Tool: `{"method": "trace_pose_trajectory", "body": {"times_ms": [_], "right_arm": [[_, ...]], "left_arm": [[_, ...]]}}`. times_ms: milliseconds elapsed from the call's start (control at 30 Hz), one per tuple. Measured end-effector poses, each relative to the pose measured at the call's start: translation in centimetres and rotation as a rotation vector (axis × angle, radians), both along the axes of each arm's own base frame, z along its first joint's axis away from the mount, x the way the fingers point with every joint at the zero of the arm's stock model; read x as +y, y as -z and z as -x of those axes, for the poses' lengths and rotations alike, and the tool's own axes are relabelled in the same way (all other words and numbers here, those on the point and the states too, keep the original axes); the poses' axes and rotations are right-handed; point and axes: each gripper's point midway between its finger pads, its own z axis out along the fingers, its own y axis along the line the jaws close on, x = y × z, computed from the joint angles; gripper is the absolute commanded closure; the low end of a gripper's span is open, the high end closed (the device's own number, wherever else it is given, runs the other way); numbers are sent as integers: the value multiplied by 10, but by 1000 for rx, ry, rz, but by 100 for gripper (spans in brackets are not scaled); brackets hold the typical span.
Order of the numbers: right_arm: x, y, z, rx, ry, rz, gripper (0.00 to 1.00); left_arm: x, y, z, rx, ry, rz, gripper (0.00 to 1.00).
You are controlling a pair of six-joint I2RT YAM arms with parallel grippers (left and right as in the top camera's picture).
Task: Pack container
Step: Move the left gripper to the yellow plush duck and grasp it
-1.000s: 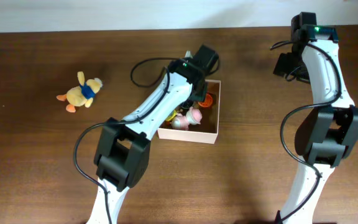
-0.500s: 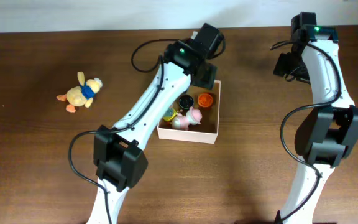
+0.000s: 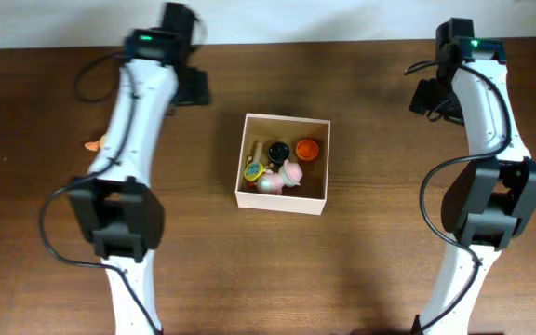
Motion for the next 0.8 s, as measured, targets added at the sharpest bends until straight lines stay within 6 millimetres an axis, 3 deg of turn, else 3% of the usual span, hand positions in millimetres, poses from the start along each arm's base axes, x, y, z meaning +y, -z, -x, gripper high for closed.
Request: {"method": "trace_pose_trajectory", "body": {"times_ms": [133, 367, 633, 800], "right_arm": [[0, 0, 0, 0, 0, 0, 1], [0, 0, 0, 0, 0, 0, 1], [0, 0, 0, 0, 0, 0, 1], [0, 0, 0, 0, 0, 0, 1]], "left_arm": [[38, 19, 9, 87, -58, -17, 1], [74, 69, 17, 215, -122, -26, 1], [120, 86, 25, 255, -217, -23, 1], [134, 99, 28, 277, -246, -23, 4]]}}
